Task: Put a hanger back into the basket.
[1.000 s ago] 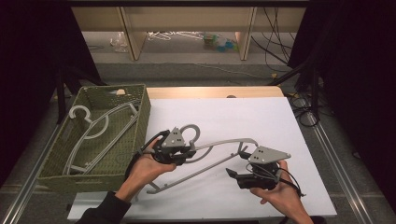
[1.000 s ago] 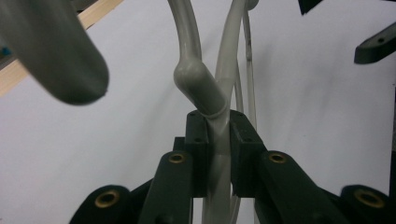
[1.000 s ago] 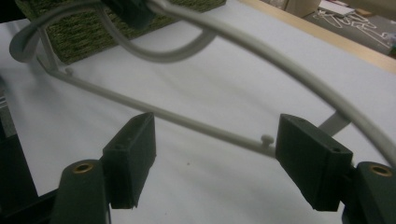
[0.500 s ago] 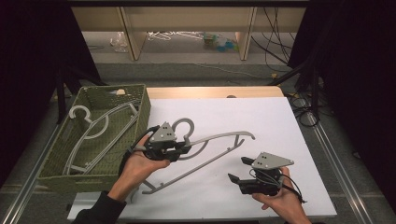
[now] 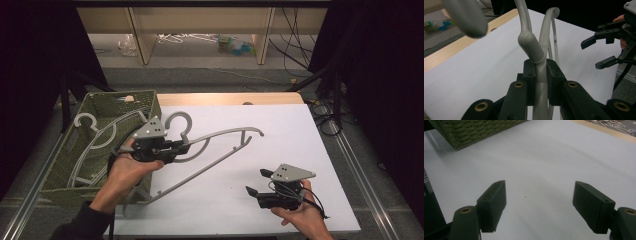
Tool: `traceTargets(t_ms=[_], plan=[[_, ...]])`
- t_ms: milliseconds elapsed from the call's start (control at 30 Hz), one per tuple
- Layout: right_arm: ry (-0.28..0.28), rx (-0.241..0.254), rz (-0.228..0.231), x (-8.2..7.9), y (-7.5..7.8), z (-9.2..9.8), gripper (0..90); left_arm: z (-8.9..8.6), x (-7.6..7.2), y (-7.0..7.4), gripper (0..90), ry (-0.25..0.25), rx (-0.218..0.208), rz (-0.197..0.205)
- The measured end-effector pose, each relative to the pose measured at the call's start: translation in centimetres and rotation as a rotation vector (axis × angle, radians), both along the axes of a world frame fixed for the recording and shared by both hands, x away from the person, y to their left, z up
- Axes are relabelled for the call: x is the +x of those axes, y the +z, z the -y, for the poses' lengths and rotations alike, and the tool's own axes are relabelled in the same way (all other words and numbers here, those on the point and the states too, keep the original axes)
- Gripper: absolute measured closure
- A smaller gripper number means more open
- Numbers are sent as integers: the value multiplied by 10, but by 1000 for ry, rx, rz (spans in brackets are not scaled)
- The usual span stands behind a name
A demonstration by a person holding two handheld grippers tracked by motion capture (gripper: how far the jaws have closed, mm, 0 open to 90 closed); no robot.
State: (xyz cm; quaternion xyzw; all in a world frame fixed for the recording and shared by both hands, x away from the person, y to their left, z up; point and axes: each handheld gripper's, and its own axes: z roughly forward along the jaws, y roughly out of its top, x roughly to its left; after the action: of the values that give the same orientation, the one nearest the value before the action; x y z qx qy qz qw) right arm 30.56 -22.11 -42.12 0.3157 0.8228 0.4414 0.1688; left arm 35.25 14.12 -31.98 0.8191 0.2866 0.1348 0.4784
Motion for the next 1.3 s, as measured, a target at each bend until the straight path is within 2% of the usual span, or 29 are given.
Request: traceTargets(t_ms=[100,133,167,267,367,400,533,700,733,800,900,933,967,1000,1033,1100,1200,1300], plan=[[1,2,-4,0,0,0,280,-11,2,9,796,16,20,-18],[1,2,-4,0,0,0,281,-17,4,13,796,7,31,-16],[2,2,-5,-1,0,0,281,-21,4,17,796,32,22,-16],[3,-3,-2,0,-1,0,280,-33,6,26,796,51,28,-18],[0,1,-4,0,-1,0,280,-45,8,34,796,75,31,-14],[2,0,-2,0,-1,0,281,-50,10,37,796,76,53,-4],[4,-3,-8,0,-1,0,280,-69,15,44,795,121,78,8],[0,-2,-5,0,-1,0,280,-91,22,49,796,174,88,23],[-2,-1,-6,0,-1,0,280,-95,25,50,795,171,94,49],[-2,-1,-7,0,-2,0,280,-102,27,51,796,186,107,48],[-1,-2,-10,0,-2,-1,280,-114,32,50,796,215,111,71],[4,-1,-19,1,-2,-1,280,-117,31,50,796,236,124,53],[2,-2,-14,1,-3,-1,280,-120,34,49,796,232,127,76],[5,-5,-10,1,-3,-1,280,-122,35,49,796,239,124,78],[4,-5,-11,1,-3,-1,280,-126,35,49,796,254,149,55],[5,-6,-10,1,-3,-1,280,-130,38,47,796,287,123,57],[-1,-4,-17,1,-3,-1,280,-141,43,47,795,283,152,43],[1,-6,-16,1,-3,-1,280,-148,47,47,796,305,170,52]])
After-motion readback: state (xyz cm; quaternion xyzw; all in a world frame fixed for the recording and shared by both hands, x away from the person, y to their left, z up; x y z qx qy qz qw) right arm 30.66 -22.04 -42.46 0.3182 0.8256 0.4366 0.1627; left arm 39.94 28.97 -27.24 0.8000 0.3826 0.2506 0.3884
